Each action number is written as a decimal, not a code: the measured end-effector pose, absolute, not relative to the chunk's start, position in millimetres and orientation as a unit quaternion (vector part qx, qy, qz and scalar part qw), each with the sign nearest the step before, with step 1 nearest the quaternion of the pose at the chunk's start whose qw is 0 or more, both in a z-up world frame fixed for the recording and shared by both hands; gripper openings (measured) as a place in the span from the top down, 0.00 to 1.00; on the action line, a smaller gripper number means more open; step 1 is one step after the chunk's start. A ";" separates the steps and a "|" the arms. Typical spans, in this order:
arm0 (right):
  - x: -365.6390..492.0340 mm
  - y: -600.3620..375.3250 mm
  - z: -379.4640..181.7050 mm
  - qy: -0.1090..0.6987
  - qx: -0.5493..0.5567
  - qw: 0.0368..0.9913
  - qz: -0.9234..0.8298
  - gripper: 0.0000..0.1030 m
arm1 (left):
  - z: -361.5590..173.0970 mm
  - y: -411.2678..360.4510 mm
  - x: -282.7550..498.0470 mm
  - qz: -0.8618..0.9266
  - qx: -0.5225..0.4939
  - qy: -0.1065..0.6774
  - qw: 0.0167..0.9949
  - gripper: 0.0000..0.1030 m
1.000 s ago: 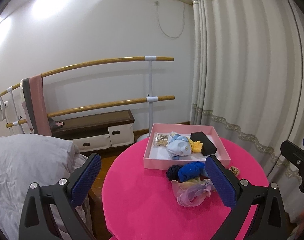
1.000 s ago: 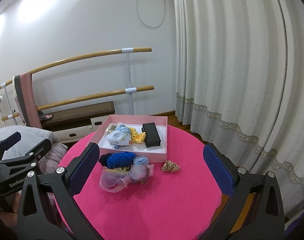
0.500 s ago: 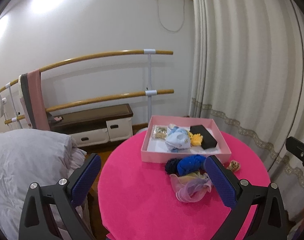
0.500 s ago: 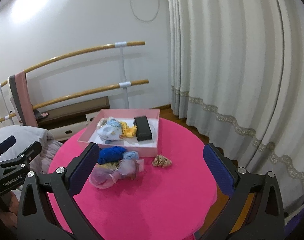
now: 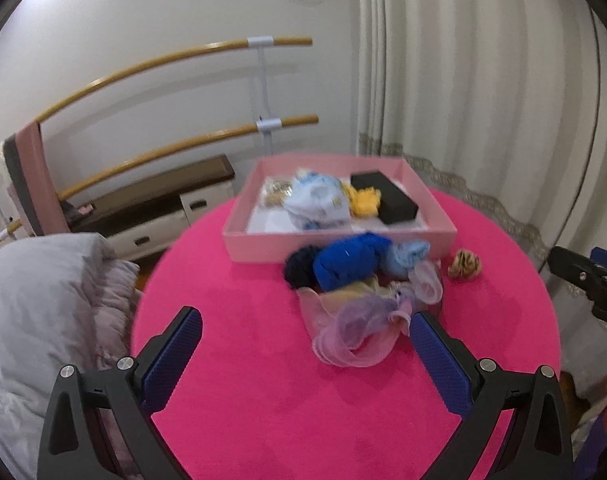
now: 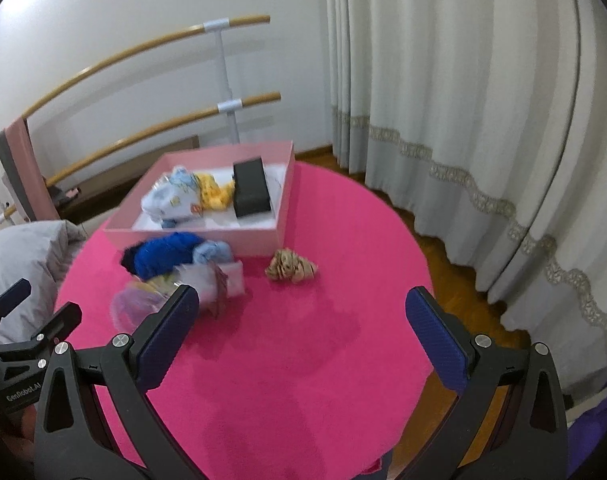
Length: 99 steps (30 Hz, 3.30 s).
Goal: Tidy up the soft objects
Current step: 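Withdraw both tools from the box back over the table, then grasp the organza scrunchie with the left gripper while the right grasps the clear plastic bag, then carry the organza scrunchie and plastic bag into the pink box and release both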
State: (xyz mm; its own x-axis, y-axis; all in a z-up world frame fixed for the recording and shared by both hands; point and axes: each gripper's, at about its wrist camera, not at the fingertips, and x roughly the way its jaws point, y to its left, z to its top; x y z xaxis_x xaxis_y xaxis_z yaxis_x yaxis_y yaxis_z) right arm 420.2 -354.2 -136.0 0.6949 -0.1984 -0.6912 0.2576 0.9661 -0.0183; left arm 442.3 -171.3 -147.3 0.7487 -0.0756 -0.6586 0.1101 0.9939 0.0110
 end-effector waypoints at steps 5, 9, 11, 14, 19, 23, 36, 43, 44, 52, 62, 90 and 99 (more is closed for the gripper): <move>437.3 -365.4 -162.2 0.400 0.060 0.908 -0.111 0.00 | -175.5 -179.1 480.9 -0.065 0.016 0.386 0.920 0.00; 451.8 -362.1 -171.3 0.412 0.066 0.904 -0.093 0.00 | -200.3 -182.3 506.4 -0.082 0.007 0.407 0.910 0.00; 459.1 -359.5 -175.1 0.417 0.069 0.902 -0.081 0.00 | -215.2 -186.4 520.3 -0.087 0.007 0.417 0.905 0.00; 470.1 -354.2 -180.6 0.423 0.072 0.901 -0.068 0.00 | -230.0 -190.5 537.2 -0.096 0.008 0.422 0.901 0.00; 485.1 -343.2 -188.2 0.431 0.079 0.898 -0.044 0.00 | -253.9 -190.7 563.5 -0.142 -0.020 0.442 0.885 0.17; 499.3 -331.7 -197.2 0.441 0.085 0.893 -0.019 0.00 | -256.4 -184.3 573.3 -0.163 -0.035 0.446 0.879 0.49; 519.6 -313.7 -243.5 0.487 0.097 0.868 -0.002 0.25 | -252.3 -153.6 550.0 -0.158 -0.034 0.446 0.880 0.82; 510.0 -310.4 -248.3 0.483 0.076 0.872 -0.008 0.49 | -243.5 -156.3 528.7 -0.136 -0.004 0.440 0.887 0.49; 507.4 -311.0 -247.7 0.483 0.078 0.872 -0.009 0.54 | -243.2 -157.2 529.3 -0.126 0.001 0.438 0.890 0.21; 495.9 -329.1 -235.9 0.460 0.132 0.878 -0.009 0.57 | -244.5 -163.0 541.1 -0.122 -0.010 0.434 0.892 0.48; 502.4 -319.5 -247.6 0.480 0.094 0.872 -0.027 0.57 | -242.3 -156.9 525.6 -0.122 0.013 0.434 0.893 0.70; 454.5 -310.8 -213.3 0.451 0.066 0.890 -0.013 0.66 | -197.5 -113.9 463.6 -0.111 -0.015 0.393 0.913 0.93; 446.9 -290.6 -193.4 0.435 0.052 0.899 0.002 0.66 | -168.9 -103.7 437.7 -0.100 -0.010 0.369 0.924 0.93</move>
